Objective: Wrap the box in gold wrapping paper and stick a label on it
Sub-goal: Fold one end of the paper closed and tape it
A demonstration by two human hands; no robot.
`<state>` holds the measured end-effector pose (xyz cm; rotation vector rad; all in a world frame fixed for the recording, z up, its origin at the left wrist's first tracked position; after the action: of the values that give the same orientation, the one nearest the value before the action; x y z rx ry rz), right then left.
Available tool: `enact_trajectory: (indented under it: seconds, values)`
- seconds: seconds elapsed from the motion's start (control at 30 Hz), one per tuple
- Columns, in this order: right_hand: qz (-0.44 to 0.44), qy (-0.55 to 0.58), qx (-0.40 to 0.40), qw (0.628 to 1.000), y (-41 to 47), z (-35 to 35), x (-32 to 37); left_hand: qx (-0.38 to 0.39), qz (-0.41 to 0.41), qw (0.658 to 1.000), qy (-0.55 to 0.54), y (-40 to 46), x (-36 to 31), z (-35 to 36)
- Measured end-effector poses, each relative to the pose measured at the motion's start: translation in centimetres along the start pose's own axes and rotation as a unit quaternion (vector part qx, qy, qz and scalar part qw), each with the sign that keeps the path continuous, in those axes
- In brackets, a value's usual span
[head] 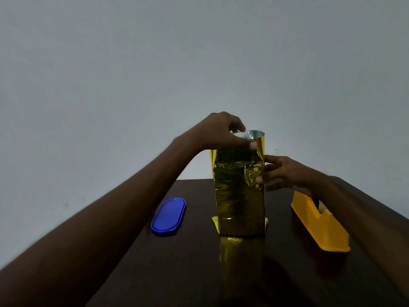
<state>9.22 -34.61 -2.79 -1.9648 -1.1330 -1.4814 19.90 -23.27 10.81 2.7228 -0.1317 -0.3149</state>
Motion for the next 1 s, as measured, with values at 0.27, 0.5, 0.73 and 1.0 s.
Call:
enact_trajectory:
  seconds: [0.27, 0.5, 0.73, 1.0]
  values:
    - [0.005, -0.002, -0.003, 1.000, -0.2, -0.1, -0.3, 0.025, 0.041, 0.998, 0.039, 3.5, -3.8, 1.1]
    - [0.005, -0.013, -0.002, 1.000, -0.7, 0.0, -0.4, 0.105, 0.011, 0.993, 0.053, 2.4, -3.0, 0.5]
    - [-0.012, -0.018, -0.019, 1.000, -1.3, 0.4, 0.2, 0.101, 0.034, 0.989, 0.104, 1.2, -2.9, -1.3]
    - [-0.019, -0.017, -0.027, 0.999, -1.4, 0.3, 0.0, 0.135, -0.001, 0.976, 0.171, 0.6, -1.8, -0.8]
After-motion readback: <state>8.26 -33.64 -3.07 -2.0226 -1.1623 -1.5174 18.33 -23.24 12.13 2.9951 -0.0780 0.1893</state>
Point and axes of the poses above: each hand's wrist, its own y-axis towards the middle knuckle, its own z-axis out of the palm, x = y × z, the point moved 9 cm from there along y, towards the middle knuckle
